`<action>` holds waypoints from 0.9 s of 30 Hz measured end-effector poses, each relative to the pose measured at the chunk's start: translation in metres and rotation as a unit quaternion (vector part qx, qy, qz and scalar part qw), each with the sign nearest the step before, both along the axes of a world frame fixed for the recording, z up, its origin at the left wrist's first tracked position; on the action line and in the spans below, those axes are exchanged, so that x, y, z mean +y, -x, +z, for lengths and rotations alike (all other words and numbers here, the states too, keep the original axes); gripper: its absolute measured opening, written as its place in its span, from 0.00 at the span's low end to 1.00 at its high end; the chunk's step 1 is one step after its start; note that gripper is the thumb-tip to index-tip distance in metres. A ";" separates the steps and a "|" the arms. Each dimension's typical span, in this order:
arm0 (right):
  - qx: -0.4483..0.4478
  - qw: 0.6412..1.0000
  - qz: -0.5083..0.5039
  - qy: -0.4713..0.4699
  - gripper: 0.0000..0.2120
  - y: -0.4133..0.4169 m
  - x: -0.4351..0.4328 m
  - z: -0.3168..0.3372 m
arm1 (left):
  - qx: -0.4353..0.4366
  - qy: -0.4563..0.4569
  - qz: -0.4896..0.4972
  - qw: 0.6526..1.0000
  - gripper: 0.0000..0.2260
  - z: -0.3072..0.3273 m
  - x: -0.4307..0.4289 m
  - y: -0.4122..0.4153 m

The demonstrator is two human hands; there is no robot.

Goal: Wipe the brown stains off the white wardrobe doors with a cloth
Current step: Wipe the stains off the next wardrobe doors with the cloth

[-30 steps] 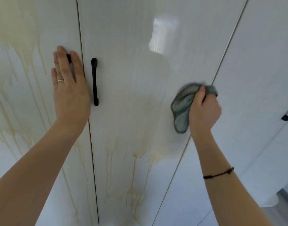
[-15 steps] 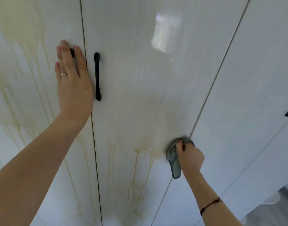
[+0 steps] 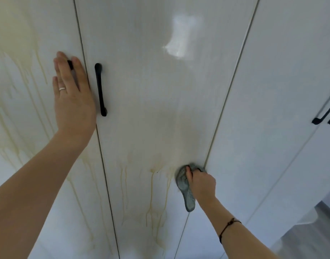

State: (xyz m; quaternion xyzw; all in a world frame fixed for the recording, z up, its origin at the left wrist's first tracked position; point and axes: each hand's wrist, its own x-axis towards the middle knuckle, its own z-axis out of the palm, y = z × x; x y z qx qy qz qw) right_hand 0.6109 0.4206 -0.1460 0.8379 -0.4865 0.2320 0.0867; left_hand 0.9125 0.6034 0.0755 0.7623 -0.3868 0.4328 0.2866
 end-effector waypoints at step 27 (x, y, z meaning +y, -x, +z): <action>-0.159 0.948 0.015 -0.274 0.08 0.024 0.027 0.045 | 0.221 -0.009 -0.002 0.975 0.55 0.006 0.019 0.031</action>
